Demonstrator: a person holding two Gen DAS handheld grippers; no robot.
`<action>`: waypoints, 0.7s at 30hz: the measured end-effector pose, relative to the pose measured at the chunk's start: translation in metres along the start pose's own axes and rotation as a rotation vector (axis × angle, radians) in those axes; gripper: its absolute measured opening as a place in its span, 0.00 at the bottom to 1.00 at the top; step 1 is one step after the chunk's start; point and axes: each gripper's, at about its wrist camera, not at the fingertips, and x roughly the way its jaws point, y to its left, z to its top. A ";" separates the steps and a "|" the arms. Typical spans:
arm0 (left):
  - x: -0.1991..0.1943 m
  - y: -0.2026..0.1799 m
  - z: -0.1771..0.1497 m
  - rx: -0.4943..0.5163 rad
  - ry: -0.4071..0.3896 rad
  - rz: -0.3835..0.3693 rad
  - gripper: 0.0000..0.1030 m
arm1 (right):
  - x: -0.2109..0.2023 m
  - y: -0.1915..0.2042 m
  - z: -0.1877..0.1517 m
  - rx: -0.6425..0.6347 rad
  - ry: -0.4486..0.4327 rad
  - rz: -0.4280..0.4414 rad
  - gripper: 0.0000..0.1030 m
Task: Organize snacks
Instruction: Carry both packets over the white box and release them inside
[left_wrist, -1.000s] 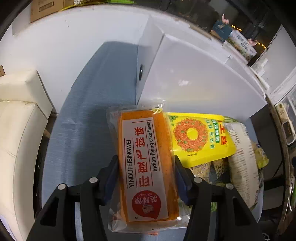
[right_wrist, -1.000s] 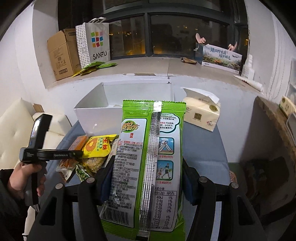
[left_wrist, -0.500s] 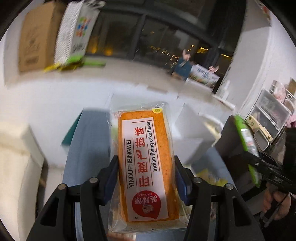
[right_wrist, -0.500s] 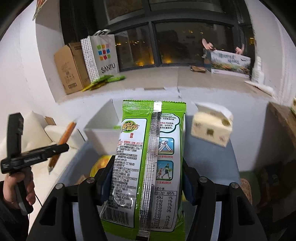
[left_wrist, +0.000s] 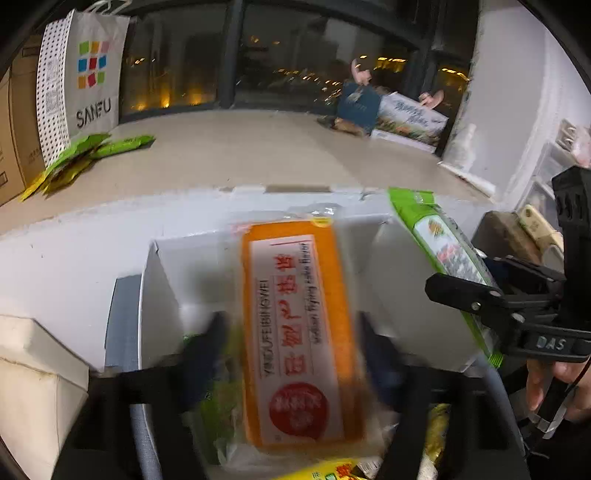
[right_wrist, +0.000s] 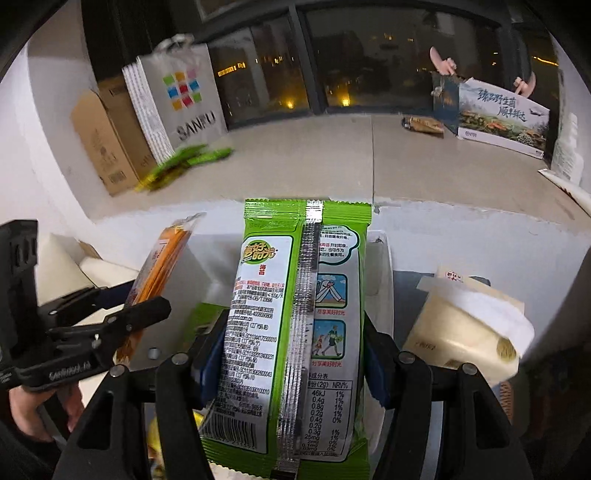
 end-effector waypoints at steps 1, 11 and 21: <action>0.001 0.003 0.000 -0.021 -0.005 0.007 1.00 | 0.004 -0.002 0.002 -0.009 0.005 0.002 0.76; -0.034 0.012 -0.008 -0.032 -0.084 0.009 1.00 | 0.004 -0.019 -0.005 0.074 -0.011 0.053 1.00; -0.133 -0.005 -0.057 0.046 -0.259 -0.036 1.00 | -0.065 -0.014 -0.027 0.174 -0.175 0.311 1.00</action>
